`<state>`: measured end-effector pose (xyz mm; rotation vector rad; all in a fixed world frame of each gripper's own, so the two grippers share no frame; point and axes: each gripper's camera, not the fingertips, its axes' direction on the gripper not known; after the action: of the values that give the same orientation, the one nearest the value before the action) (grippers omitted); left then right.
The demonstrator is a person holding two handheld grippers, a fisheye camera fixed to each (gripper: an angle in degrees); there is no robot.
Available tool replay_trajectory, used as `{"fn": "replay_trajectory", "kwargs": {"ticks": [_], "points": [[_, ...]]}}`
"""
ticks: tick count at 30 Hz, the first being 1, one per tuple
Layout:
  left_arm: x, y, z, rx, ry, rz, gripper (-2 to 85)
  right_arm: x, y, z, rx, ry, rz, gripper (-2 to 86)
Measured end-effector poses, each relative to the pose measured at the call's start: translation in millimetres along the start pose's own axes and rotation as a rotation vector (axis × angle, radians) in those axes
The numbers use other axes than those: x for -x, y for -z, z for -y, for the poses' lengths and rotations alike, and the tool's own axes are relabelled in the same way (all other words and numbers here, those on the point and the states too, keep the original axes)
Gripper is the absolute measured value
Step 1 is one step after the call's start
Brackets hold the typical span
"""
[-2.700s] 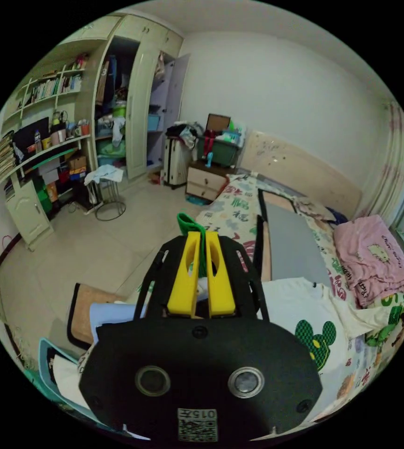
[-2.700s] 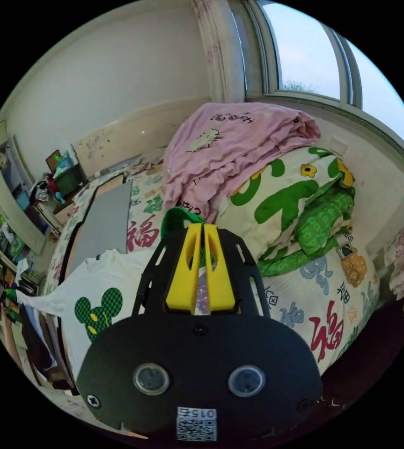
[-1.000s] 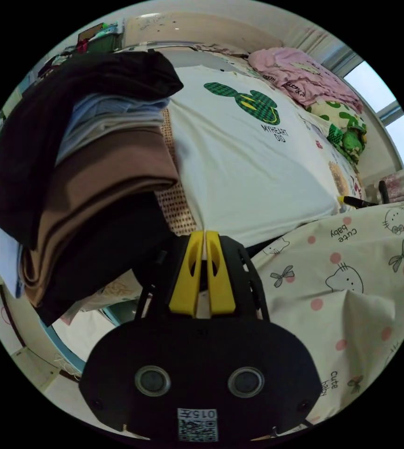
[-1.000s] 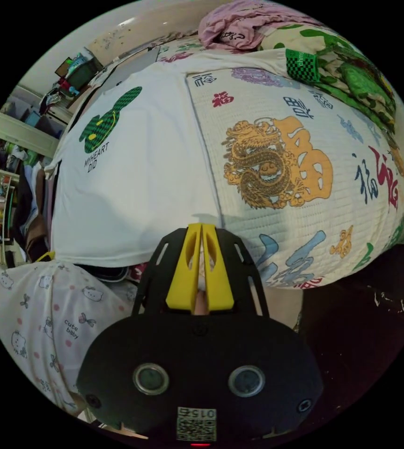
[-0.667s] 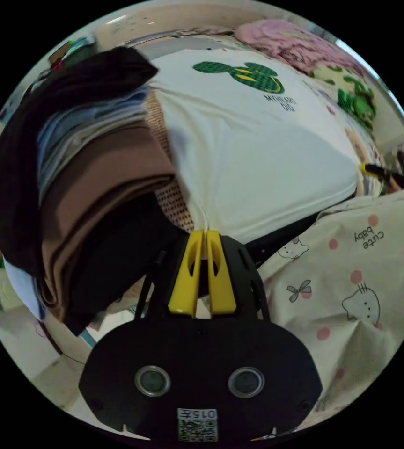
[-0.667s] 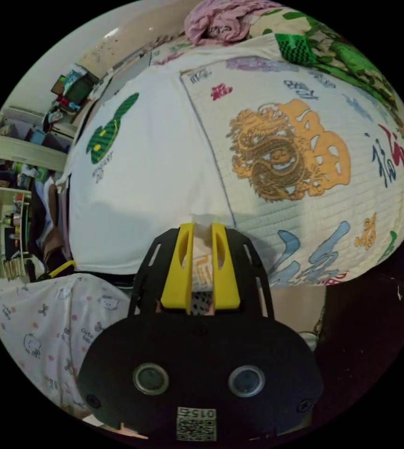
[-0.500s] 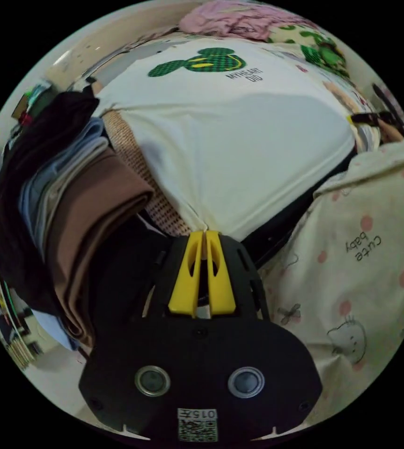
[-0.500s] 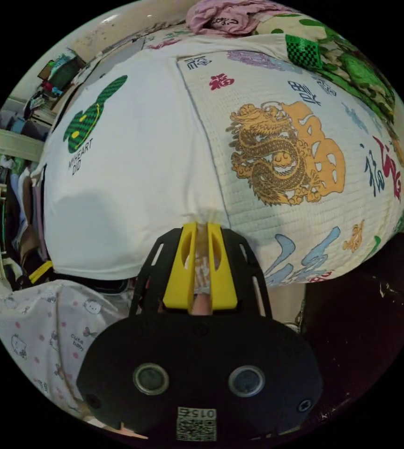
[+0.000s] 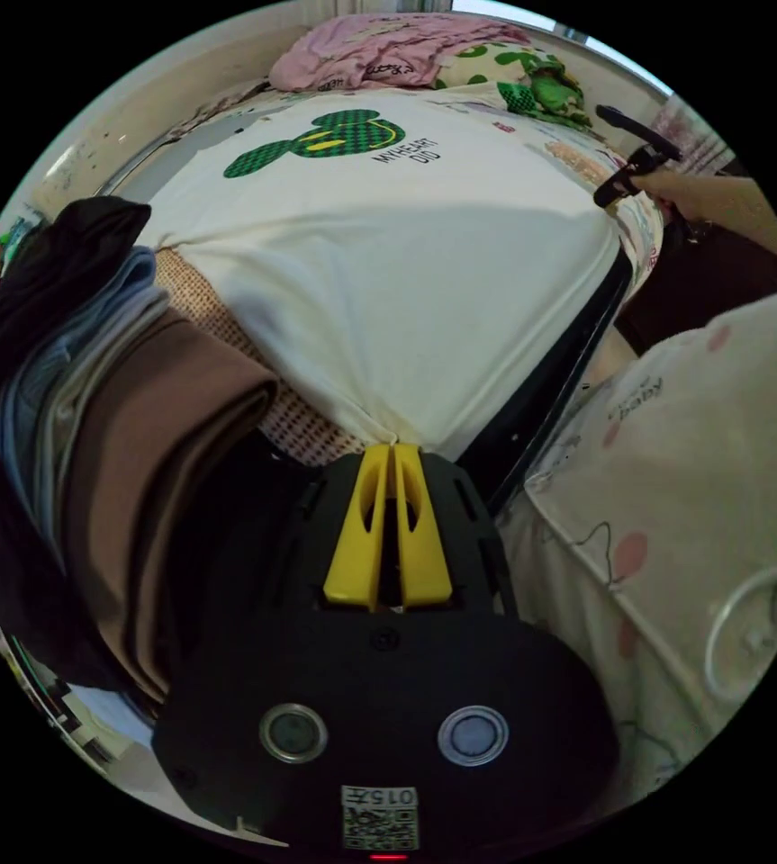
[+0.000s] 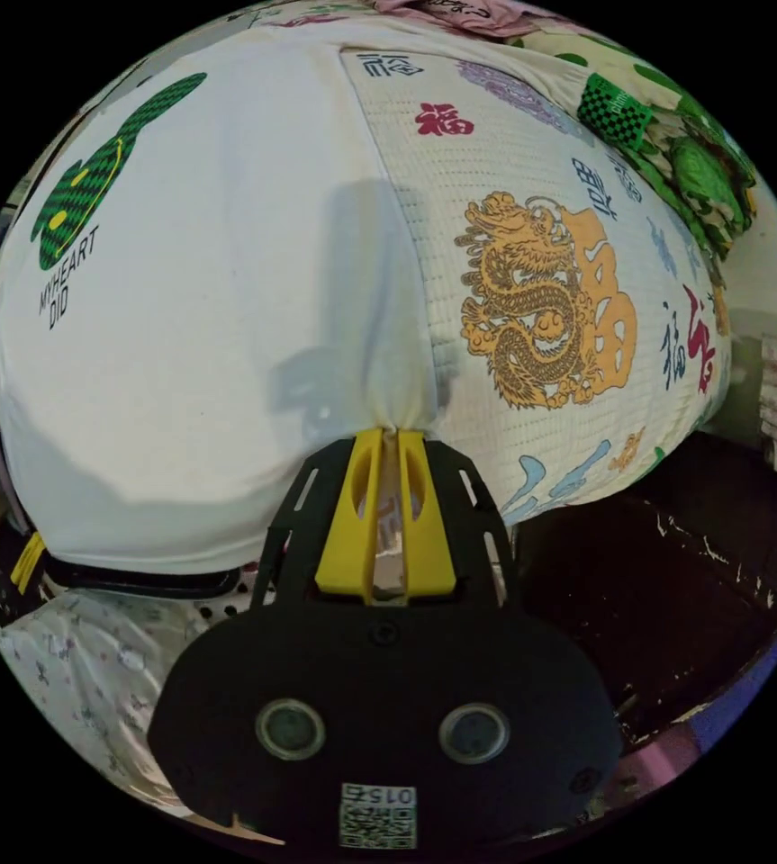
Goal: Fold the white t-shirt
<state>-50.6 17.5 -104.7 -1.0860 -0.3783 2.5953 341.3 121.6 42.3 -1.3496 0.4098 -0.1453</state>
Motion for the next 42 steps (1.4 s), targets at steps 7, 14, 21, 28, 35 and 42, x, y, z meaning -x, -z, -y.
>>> {"fn": "replay_trajectory", "kwargs": {"ticks": [7, 14, 21, 28, 35, 42], "points": [[1.9, 11.4, 30.8, 0.053, -0.082, -0.047, -0.4, 19.3, 12.5, 2.8, -0.051, -0.032, -0.057, 3.2], [16.9, 15.9, 61.5, 0.133, -0.08, -0.138, -0.2, 12.1, 40.4, 3.7, -0.086, -0.026, -0.001, 2.5], [22.3, 23.8, 81.4, 0.187, -0.035, -0.163, 0.1, 9.2, 84.3, 0.2, -0.095, 0.051, 0.017, 1.5], [23.8, 37.7, 87.8, 0.225, 0.099, -0.151, 0.0, -2.1, 138.5, -8.2, -0.098, 0.194, 0.06, 2.6], [17.7, 53.2, 94.1, 0.307, 0.27, -0.094, -0.1, -169.5, 253.3, 26.2, -0.272, 0.337, 0.319, 7.6], [-7.7, 66.2, 110.2, 0.452, 0.313, 0.053, -0.2, -396.3, 377.0, 188.8, -0.682, -0.148, 0.458, 17.3]]}}
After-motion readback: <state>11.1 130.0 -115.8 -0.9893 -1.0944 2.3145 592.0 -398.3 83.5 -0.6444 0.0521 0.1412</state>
